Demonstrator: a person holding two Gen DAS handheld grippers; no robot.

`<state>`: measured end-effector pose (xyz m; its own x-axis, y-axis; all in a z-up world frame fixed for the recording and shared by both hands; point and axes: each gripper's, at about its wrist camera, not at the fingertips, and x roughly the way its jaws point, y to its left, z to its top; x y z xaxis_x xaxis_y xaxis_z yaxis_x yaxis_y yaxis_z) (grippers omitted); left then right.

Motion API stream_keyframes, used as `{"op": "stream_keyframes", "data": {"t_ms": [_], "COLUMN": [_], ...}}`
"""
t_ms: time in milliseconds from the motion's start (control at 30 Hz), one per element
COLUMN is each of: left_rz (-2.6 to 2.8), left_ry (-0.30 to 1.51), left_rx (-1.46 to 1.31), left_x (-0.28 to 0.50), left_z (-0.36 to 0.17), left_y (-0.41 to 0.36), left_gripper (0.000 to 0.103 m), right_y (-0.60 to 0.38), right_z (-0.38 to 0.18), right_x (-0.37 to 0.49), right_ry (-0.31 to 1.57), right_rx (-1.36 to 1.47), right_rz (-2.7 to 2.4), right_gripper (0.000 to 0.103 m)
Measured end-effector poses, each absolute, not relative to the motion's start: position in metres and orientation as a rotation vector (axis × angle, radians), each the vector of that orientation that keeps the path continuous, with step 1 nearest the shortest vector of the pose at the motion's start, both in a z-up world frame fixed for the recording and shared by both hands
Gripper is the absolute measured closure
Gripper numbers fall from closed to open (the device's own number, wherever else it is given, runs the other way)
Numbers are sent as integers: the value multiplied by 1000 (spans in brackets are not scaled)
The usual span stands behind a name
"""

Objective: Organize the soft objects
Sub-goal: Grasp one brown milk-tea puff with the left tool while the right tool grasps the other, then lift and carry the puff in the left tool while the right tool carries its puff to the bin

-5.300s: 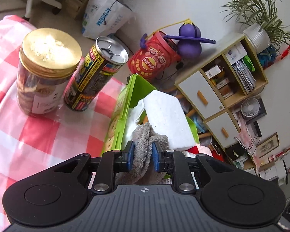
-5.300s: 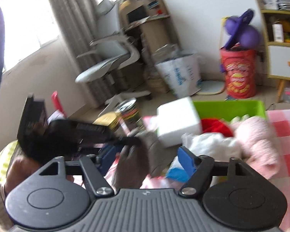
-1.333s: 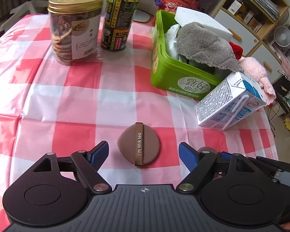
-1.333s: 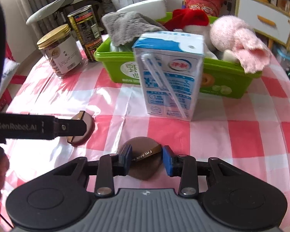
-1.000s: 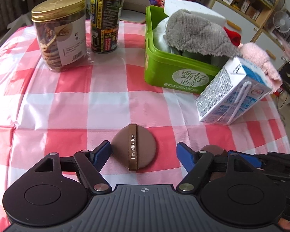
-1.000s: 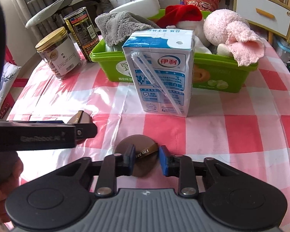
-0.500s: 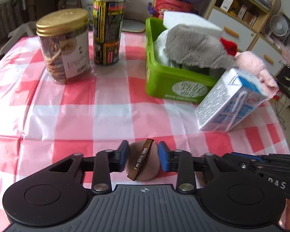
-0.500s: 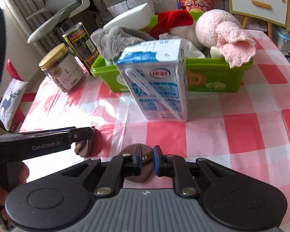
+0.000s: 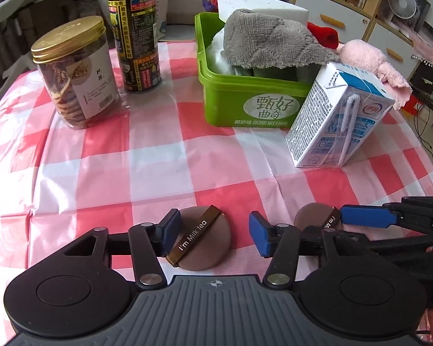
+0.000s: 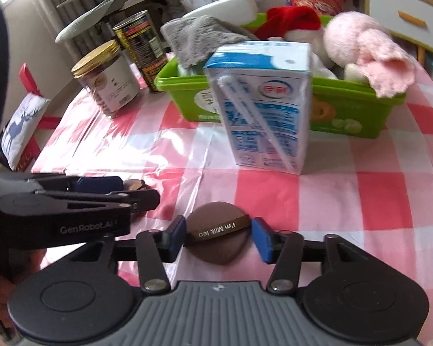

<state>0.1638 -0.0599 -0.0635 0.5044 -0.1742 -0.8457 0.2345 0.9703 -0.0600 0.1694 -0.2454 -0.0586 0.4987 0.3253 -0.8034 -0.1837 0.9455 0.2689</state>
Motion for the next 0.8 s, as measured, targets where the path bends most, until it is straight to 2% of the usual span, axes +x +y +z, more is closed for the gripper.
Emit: {"op": "stream_keyframes", "data": {"t_ms": [133, 200, 267, 300, 333, 433, 567, 633, 800], "left_rz": [-200, -208, -215, -219, -220, -216, -215, -221, -223], "left_ry": [1019, 1028, 1015, 1010, 1006, 1009, 993, 976, 978], "left_rx": [97, 81, 93, 99, 98, 70, 14, -2, -44], "left_x": [166, 166, 165, 165, 165, 166, 164, 163, 162], "left_z": [-68, -72, -72, -72, -72, -69, -63, -56, -53], "left_y": [-59, -56, -57, -58, -59, -57, -49, -47, -41], "left_gripper": [36, 35, 36, 40, 48, 54, 62, 73, 76], "right_y": [-235, -231, -229, -229, -230, -238, -253, -259, -273], "right_z": [-61, -61, -61, -61, -60, -59, -59, -58, -52], "right_x": [166, 165, 163, 163, 163, 166, 166, 164, 162], "right_ry": [972, 963, 956, 957, 962, 973, 992, 994, 978], "right_rx": [77, 38, 10, 10, 15, 42, 86, 96, 138], "right_rz": [299, 311, 320, 326, 322, 310, 311, 305, 277], "right_gripper": [56, 57, 62, 67, 72, 86, 94, 98, 102]}}
